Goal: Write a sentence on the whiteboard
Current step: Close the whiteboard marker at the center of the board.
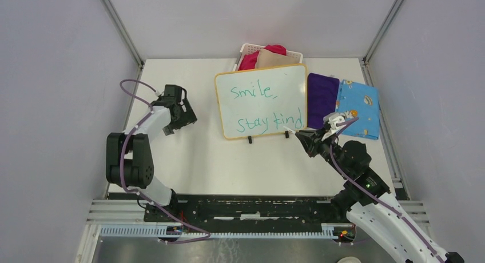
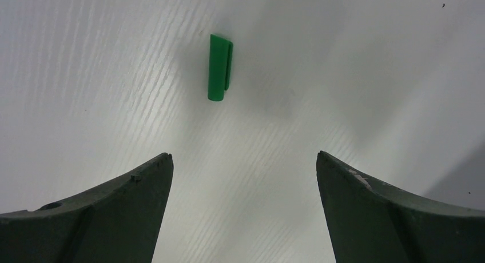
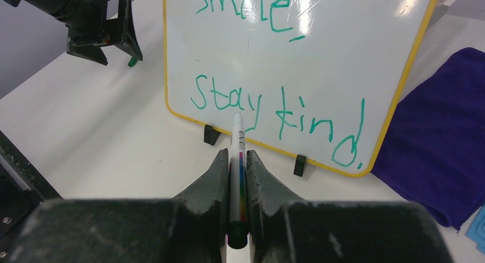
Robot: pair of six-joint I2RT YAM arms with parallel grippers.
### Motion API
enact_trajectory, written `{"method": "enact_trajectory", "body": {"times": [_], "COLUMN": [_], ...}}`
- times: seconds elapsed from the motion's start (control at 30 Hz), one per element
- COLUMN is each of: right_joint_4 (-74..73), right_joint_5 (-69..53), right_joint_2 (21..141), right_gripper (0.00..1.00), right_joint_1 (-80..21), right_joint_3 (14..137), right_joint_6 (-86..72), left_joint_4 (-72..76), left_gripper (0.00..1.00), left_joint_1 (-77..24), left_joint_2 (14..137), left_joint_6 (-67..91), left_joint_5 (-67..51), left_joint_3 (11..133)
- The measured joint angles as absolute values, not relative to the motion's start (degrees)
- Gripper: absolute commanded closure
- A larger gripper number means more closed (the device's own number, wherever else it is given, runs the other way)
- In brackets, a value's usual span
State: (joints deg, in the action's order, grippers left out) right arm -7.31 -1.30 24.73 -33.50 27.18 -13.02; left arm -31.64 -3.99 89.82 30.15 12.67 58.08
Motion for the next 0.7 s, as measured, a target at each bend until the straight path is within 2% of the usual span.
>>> {"method": "enact_trajectory", "body": {"times": [0.57, 0.7], "right_joint_4": [-6.9, -6.9], "right_joint_5": [-1.5, -1.6], "right_joint_2": [26.9, 28.1], "right_gripper": [1.0, 1.0], "right_joint_1": [-34.4, -34.4], "right_joint_3": [27.2, 27.2], "right_joint_6": [-13.0, -13.0], "left_joint_4": [-27.1, -25.1], "left_gripper": [0.02, 0.04], "left_joint_1": [2.0, 2.9], "left_joint_2": [94.3, 97.5], "left_joint_6": [27.5, 27.4], "left_joint_5": [9.7, 5.3], "left_joint_3": [59.4, 59.4]}}
